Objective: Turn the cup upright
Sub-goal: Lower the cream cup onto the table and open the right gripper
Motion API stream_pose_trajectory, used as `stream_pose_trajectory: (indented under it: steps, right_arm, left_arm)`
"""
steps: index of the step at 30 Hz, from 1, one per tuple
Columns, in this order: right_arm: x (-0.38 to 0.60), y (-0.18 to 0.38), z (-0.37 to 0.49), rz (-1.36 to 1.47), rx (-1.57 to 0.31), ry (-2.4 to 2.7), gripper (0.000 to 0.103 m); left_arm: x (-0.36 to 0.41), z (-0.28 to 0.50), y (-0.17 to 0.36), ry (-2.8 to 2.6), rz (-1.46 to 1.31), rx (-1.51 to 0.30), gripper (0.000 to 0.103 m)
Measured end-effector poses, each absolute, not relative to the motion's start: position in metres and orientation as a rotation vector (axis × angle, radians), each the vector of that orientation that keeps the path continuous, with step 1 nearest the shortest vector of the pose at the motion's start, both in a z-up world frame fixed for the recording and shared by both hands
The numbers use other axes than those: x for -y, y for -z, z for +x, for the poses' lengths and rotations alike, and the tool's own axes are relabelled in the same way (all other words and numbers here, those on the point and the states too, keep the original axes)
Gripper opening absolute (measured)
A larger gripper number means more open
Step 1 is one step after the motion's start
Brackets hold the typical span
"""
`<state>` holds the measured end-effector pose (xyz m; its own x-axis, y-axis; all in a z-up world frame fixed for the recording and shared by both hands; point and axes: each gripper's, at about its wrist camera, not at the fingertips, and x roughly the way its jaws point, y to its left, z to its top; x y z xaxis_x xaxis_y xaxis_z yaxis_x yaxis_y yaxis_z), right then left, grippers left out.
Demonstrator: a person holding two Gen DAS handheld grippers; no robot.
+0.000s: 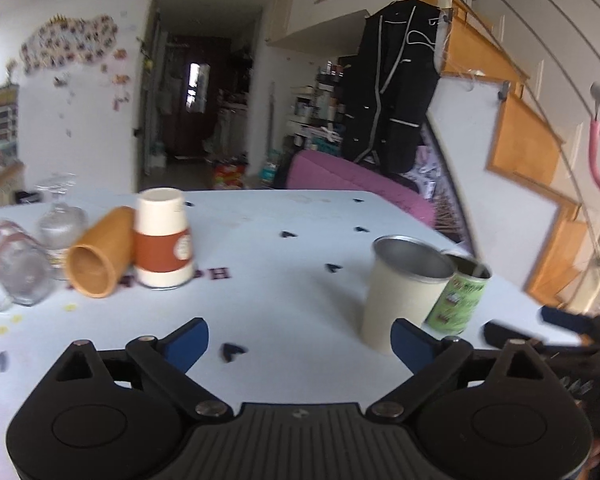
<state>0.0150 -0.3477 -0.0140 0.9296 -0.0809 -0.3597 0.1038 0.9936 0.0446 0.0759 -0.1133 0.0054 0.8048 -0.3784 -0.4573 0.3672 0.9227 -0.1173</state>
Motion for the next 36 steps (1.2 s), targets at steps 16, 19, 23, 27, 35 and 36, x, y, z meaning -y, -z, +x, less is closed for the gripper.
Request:
stream_pose_trajectory:
  steps: [16,19,23,27,35,36]
  right_arm:
    - [0.318,0.014,-0.033,0.038,-0.329,0.104,0.103]
    - [0.317,0.015,-0.036,0.042,-0.329,0.109,0.103]
    - [0.316,0.015,-0.04,0.043,-0.328,0.107,0.103]
    - [0.313,0.016,-0.044,0.032,-0.33,0.106,0.103]
    - [0.31,0.017,-0.046,0.027,-0.337,0.116,0.103]
    - [0.31,0.017,-0.046,0.024,-0.337,0.117,0.103]
  left_arm:
    - [0.08,0.022,0.007,0.247,0.036,-0.427,0.103]
    - [0.074,0.017,0.009,0.232,0.029,-0.425,0.103]
    - [0.071,0.015,0.013,0.203,0.03,-0.426,0.103]
    - [0.072,0.014,0.015,0.2,0.04,-0.436,0.103]
    - [0.074,0.011,0.016,0.197,0.051,-0.432,0.103]
    - [0.074,0.011,0.016,0.197,0.051,-0.432,0.103]
